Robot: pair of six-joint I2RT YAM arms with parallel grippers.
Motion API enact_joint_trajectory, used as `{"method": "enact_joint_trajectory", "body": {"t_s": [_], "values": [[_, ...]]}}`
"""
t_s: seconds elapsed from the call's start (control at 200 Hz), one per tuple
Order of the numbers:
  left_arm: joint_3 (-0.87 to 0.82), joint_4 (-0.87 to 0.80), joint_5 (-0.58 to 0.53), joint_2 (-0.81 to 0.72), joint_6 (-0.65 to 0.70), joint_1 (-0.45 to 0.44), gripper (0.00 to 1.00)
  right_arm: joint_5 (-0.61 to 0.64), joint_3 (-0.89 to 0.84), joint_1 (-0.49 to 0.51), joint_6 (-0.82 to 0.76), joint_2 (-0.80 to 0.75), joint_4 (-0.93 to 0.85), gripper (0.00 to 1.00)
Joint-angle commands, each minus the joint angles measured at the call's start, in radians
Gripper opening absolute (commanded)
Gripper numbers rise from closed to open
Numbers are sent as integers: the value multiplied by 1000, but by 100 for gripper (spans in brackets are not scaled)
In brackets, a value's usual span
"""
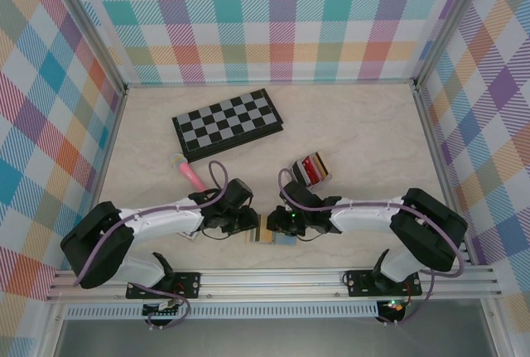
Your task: Put the credit cards into the card holder
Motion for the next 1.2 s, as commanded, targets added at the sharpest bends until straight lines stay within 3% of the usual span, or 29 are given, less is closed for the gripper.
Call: {"method": "enact_joint_trajectory", "body": {"t_s": [0.0,0.145,0.285,0.575,0.7,0.925,1.195], "values": [[-15,-59,-41,-57,-5,-12,36,92,56,8,-63,-111,-217,35],[-25,-67,-56,-90,-5,-10,47,249,153,9,-101,-201,-545,51],[-16,-49,-22,-59,8,-1,53,345,252,8,-116,-136,-794,64],[19,-8,71,42,26,9,56,287,325,31,-116,86,-800,67],[18,44,106,55,27,9,55,290,309,32,-110,112,-782,64],[26,85,145,21,23,8,47,275,274,29,-111,122,-727,39],[31,139,176,-95,13,10,43,277,243,29,-96,94,-678,31]]}}
